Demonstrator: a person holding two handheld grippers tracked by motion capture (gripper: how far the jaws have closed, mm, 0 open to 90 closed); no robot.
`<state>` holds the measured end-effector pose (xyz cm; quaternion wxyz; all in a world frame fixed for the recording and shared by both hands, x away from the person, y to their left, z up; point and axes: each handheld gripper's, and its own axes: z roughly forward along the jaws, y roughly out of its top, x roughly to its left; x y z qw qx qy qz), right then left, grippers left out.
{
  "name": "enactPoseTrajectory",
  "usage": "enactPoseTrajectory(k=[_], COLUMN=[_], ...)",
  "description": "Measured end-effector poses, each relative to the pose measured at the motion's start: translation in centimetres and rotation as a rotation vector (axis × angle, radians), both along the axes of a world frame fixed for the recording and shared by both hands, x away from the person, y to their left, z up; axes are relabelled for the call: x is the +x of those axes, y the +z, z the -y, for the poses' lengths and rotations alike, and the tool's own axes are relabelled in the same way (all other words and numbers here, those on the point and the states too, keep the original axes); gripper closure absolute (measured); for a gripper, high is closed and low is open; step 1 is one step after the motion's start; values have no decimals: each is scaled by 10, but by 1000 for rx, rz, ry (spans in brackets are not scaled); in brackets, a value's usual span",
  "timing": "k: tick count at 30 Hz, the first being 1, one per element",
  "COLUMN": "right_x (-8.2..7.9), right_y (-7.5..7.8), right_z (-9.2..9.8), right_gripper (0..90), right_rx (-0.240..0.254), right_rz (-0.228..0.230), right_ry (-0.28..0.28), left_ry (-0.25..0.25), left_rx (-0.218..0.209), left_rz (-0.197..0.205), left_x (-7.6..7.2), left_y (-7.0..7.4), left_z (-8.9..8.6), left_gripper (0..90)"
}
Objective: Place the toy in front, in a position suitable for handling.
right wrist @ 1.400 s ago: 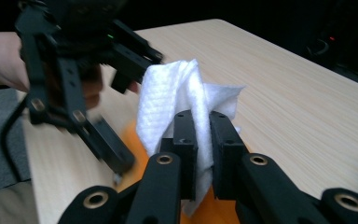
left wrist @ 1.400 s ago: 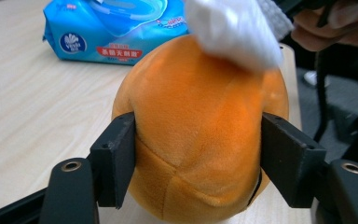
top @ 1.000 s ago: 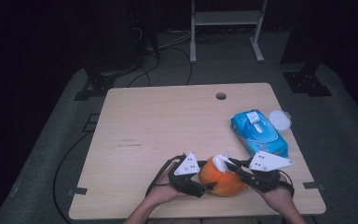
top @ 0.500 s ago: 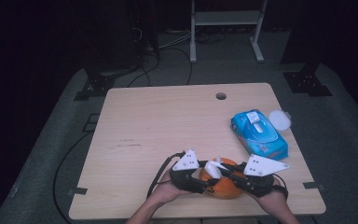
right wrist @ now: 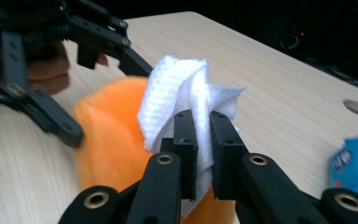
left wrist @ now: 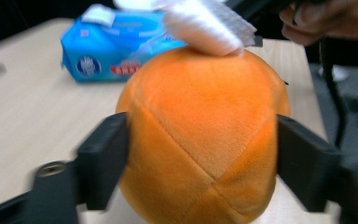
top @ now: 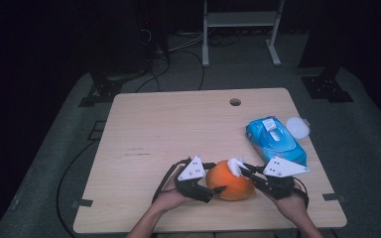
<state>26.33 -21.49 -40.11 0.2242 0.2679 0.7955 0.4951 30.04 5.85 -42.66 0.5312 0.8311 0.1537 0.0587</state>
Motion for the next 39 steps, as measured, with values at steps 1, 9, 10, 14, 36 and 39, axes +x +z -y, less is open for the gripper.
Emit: enactPoseTrajectory(k=[1, 9, 10, 14, 36, 39], right_x=[0, -9, -11, -10, 0, 1], right_y=[-1, 3, 4, 4, -9, -12], right_z=[1, -24, -29, -27, -25, -17], right_gripper=[818, 818, 818, 818, 818, 817], right_rx=[13, 54, 47, 28, 14, 21], right_rz=[-10, -16, -11, -4, -29, -47], right_ry=[-4, 68, 87, 89, 44, 32], left_ry=[8, 29, 31, 40, 42, 40], left_rx=[-10, 15, 23, 34, 67, 79], left_rz=[-33, -23, -10, 8, -45, -57], left_x=[1, -1, -1, 0, 10, 11], left_y=[0, 1, 0, -1, -2, -4], left_z=[0, 4, 4, -1, -23, -27], left_gripper=[145, 203, 215, 261, 231, 239])
